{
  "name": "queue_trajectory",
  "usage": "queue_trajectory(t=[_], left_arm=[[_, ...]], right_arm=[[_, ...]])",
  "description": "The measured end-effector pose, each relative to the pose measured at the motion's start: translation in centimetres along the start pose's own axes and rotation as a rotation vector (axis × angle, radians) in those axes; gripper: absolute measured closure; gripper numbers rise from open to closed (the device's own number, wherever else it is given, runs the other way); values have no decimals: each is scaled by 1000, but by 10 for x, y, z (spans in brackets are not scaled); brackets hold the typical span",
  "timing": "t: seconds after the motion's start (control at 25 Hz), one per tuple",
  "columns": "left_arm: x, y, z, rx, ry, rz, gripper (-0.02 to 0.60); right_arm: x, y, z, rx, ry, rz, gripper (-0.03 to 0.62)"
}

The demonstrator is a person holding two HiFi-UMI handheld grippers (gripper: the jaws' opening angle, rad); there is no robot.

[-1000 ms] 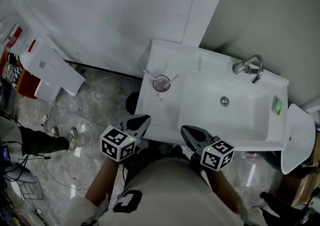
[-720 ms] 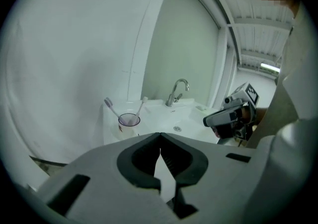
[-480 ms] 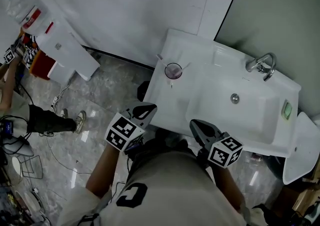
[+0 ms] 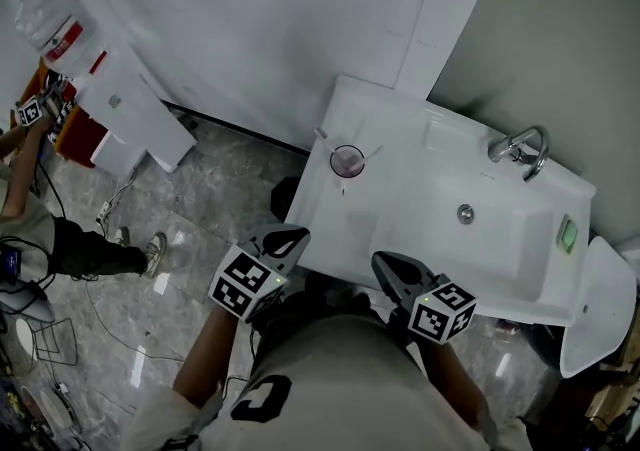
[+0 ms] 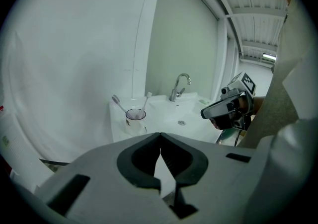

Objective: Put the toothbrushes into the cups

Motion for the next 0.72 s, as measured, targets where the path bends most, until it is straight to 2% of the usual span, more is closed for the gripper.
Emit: queue_trajectory(t=[0.72], left_arm=[[-14,79,10,2,4,95,561]], right_arm=[[-59,4,-29,-42,34,71,585]])
Point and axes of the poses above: the fingertips, and each gripper's own axes: x backward along the fingers, y to its left, z out of its underside, the point moved 10 cm from there along x, backward along the fingers, and after that the axes turned 13 degrees about y, right-handed, at the moved point
